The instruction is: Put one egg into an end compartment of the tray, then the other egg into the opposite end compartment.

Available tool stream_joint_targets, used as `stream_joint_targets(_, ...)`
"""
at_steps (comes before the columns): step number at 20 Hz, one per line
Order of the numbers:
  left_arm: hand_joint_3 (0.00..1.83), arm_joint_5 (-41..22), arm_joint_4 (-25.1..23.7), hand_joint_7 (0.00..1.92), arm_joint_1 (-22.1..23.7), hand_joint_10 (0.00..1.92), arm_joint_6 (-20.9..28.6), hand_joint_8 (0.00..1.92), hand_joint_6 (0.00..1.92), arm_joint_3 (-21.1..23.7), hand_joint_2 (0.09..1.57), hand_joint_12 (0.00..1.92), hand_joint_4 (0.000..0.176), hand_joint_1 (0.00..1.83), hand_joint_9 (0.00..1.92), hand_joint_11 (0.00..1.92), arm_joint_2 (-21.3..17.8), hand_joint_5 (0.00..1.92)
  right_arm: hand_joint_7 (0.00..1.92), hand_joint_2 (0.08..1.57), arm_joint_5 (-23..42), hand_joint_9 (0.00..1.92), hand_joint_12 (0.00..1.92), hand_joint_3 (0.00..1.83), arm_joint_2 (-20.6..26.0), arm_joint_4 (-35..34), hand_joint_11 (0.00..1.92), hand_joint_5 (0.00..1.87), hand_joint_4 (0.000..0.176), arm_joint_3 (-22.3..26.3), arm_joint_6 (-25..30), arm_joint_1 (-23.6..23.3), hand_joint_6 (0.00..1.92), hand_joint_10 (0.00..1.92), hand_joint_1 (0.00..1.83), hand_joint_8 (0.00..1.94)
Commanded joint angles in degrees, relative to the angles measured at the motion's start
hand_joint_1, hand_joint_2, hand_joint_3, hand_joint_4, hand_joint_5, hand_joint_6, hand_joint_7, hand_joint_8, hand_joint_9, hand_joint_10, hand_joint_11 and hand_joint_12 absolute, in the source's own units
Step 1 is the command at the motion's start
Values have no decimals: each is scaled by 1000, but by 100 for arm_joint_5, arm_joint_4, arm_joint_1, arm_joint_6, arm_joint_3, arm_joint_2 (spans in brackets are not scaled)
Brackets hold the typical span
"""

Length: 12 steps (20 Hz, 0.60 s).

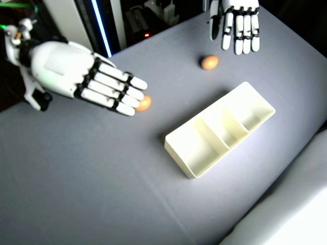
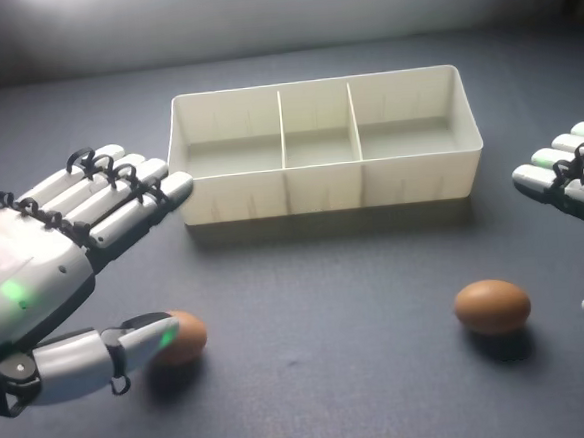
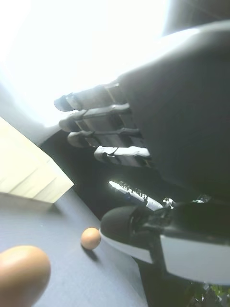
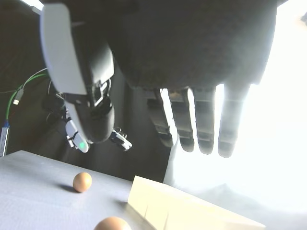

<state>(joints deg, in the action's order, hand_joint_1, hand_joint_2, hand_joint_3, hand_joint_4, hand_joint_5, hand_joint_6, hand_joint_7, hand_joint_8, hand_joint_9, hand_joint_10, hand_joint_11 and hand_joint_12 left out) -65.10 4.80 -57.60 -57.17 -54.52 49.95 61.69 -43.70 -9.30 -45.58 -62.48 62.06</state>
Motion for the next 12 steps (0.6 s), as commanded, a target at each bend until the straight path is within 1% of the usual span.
stream_joint_targets(1,15,-668,-1,0,74,0,11,0,0,-36,1262,0,62,182,0,0,36,0,0,1336,770,0,0,62,-7,-34,0,0,0,-12,-7,-45,0,0,270,0)
stream_joint_targets(2,8,-668,-1,0,76,0,34,0,0,-50,1255,0,60,197,0,0,52,0,0,1343,793,0,0,59,-19,-60,0,0,0,-21,-7,-41,0,0,269,0)
stream_joint_targets(4,0,-660,-1,0,76,0,72,0,0,-65,1235,0,65,212,0,0,70,0,0,1340,810,0,0,53,-20,-84,0,0,0,-22,-7,-34,0,0,271,0)
stream_joint_targets(5,0,-575,-2,0,75,0,118,0,0,-79,1219,0,77,235,0,0,96,0,0,1341,822,0,0,47,-28,-129,0,0,0,-26,-7,-9,0,0,255,0)
stream_joint_targets(6,0,-558,-4,0,75,0,121,0,0,-82,1219,0,77,235,0,0,102,0,0,1341,823,0,0,47,-30,-133,0,0,0,-26,-7,-5,0,0,255,0)
stream_joint_targets(7,0,-475,-19,0,74,0,136,0,0,-92,1189,0,91,274,0,0,115,0,0,1340,827,0,0,45,-37,-153,0,0,0,-28,-7,7,0,0,249,0)
stream_joint_targets(8,0,-377,-37,0,74,0,159,0,0,-105,1170,0,100,325,0,0,127,0,0,1346,837,0,0,44,-44,-177,0,0,0,-28,-7,18,0,0,233,0)
stream_joint_targets(9,0,-250,-58,0,74,0,185,0,0,-123,1161,0,104,350,0,0,148,0,0,1345,851,0,0,42,-51,-202,0,0,0,-30,-7,28,0,0,231,0)
stream_joint_targets(10,0,-144,-78,0,76,0,196,0,0,-142,1150,0,98,392,0,0,168,0,0,1349,862,0,0,43,-60,-217,0,0,0,-35,-7,32,0,0,234,0)
stream_joint_targets(11,0,-15,-85,7,80,0,202,2,0,-176,1134,0,80,492,0,0,198,0,0,1353,867,0,0,41,-78,-229,0,0,0,-45,-6,34,0,0,217,0)
stream_joint_targets(12,0,64,-85,7,89,0,211,2,0,-203,1134,0,80,492,0,0,223,0,0,1353,867,0,0,41,-88,-237,0,0,0,-51,-6,34,0,0,217,0)
